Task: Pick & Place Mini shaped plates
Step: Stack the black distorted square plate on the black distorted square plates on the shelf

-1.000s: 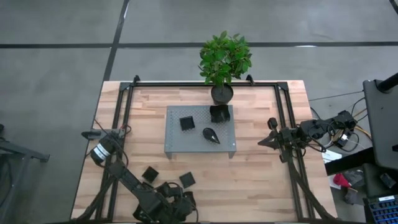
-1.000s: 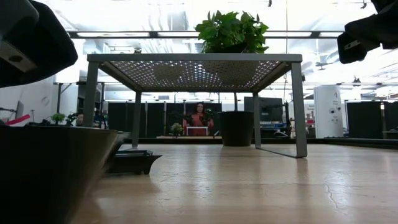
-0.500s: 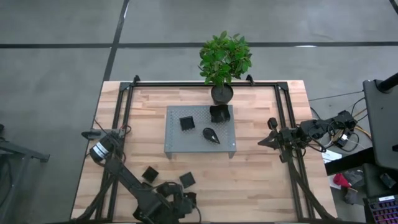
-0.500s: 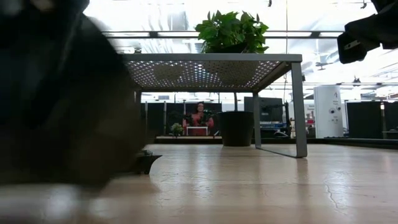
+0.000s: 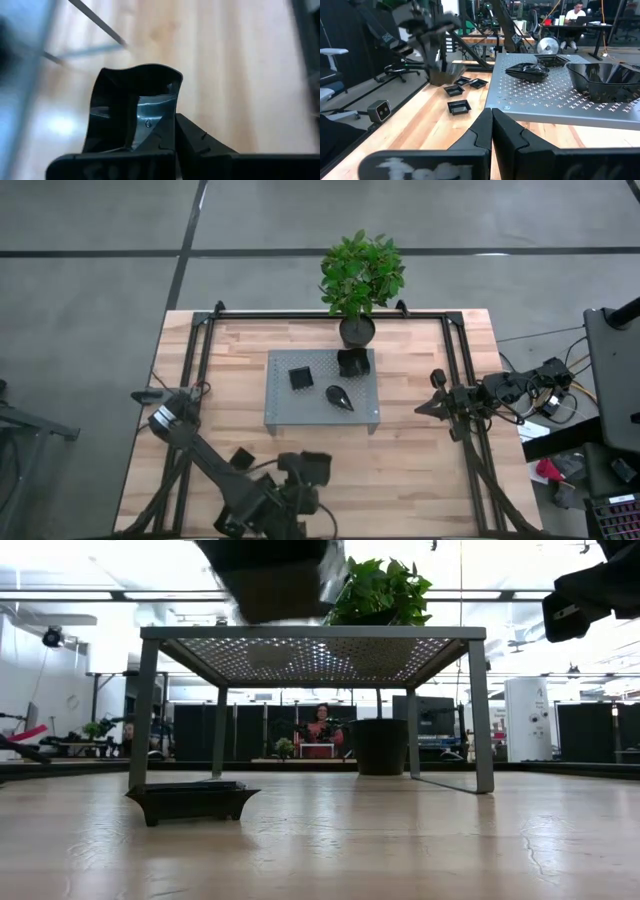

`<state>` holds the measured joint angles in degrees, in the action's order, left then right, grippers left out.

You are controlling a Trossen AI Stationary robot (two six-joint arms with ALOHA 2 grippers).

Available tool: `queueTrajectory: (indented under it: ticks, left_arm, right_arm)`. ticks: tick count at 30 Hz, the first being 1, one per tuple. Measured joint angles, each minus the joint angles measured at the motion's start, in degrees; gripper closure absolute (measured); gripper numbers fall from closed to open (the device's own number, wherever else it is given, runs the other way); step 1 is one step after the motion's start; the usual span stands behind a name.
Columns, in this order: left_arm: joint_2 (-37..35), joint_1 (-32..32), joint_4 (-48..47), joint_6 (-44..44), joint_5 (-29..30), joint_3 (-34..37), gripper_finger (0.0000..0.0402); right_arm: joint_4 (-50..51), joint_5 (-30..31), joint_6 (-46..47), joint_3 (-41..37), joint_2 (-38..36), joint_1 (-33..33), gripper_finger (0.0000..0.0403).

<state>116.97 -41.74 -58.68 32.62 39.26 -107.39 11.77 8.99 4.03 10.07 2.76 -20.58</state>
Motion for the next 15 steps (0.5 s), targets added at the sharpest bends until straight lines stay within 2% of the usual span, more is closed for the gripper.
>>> queueTrajectory:
  ticks: [6,15]
  left_arm:
    - [0.0,2.85,-1.85,-13.75,10.06,-4.66,0.0401]
    - [0.0,8.58,-1.86,-29.63,12.96,-10.38,0.0401]
  right_arm:
    - [-0.01,0.0,-0.12,0.0,0.0,0.0,0.0394]
    - [-0.01,0.0,-0.05,0.0,0.0,-0.02,0.0394]
